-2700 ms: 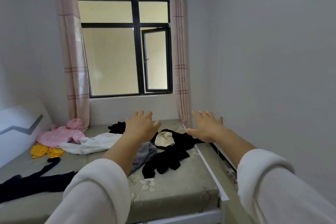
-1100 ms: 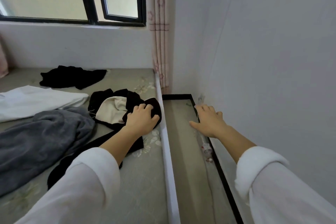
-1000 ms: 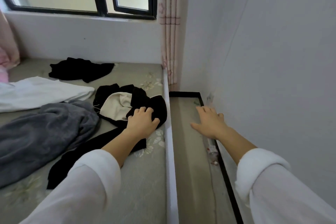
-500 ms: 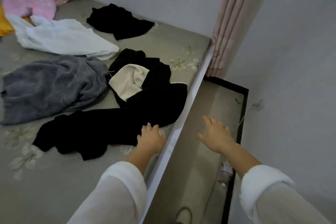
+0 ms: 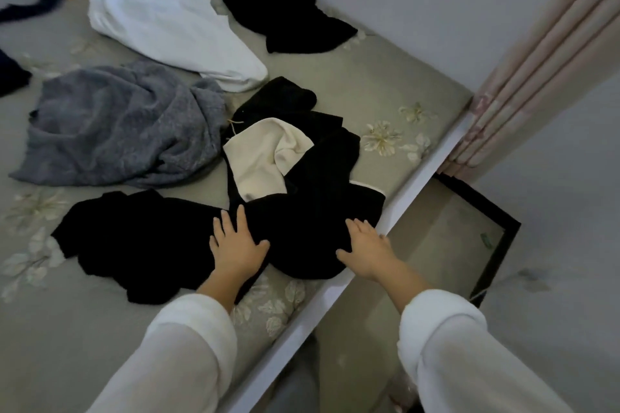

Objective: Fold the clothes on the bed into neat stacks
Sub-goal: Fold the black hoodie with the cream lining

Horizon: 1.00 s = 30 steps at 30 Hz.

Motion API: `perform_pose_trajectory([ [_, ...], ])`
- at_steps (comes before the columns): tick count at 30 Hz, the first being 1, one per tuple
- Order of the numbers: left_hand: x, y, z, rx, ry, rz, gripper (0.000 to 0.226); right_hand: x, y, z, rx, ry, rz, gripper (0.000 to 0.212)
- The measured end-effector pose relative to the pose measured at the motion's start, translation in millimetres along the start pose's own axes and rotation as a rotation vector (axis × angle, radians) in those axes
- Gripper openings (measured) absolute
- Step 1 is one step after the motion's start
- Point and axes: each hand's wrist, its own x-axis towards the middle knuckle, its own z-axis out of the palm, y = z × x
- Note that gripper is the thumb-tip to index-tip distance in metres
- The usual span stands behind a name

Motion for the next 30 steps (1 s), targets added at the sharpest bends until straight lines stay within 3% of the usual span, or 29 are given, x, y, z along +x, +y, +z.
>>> perform_pose_trajectory([
  [5,59,43,5,0.009,-0.107,0.084,0.095,83,9,-31,-0.029,-0.082,-0.015,0.078],
  [7,78,53,7,-0.006,-0.217,0.058,0.078,113,10,-43,-0.055,-0.095,-0.031,0.078],
  [11,101,61,1,-0.132,-0.344,0.044,0.02,158,2,-56,-0.088,-0.004,-0.152,0.084],
  [15,94,72,-8,-0.087,-0.682,0.208,0.013,195,-12,-57,-0.332,0.092,-0.367,0.1],
  [19,86,83,-7,-0.075,-0.811,0.156,0.014,224,0,-59,-0.663,0.018,-0.566,0.064],
  [22,85,99,-11,-0.201,-0.801,0.019,0.008,234,27,-75,-0.754,-0.166,-0.632,0.041],
  [24,81,115,-12,-0.295,-0.736,-0.044,0.012,234,54,-96,-0.717,-0.192,-0.625,0.028],
  [27,76,141,-10,-0.614,-0.58,-0.13,0.026,239,103,-147,-0.465,0.032,-0.53,0.016],
  [28,76,150,-7,-0.622,-0.537,-0.128,0.031,241,117,-168,-0.352,0.097,-0.46,0.015],
  [30,75,170,1,-0.359,-0.428,-0.072,0.034,247,133,-207,-0.196,0.222,-0.378,0.014],
])
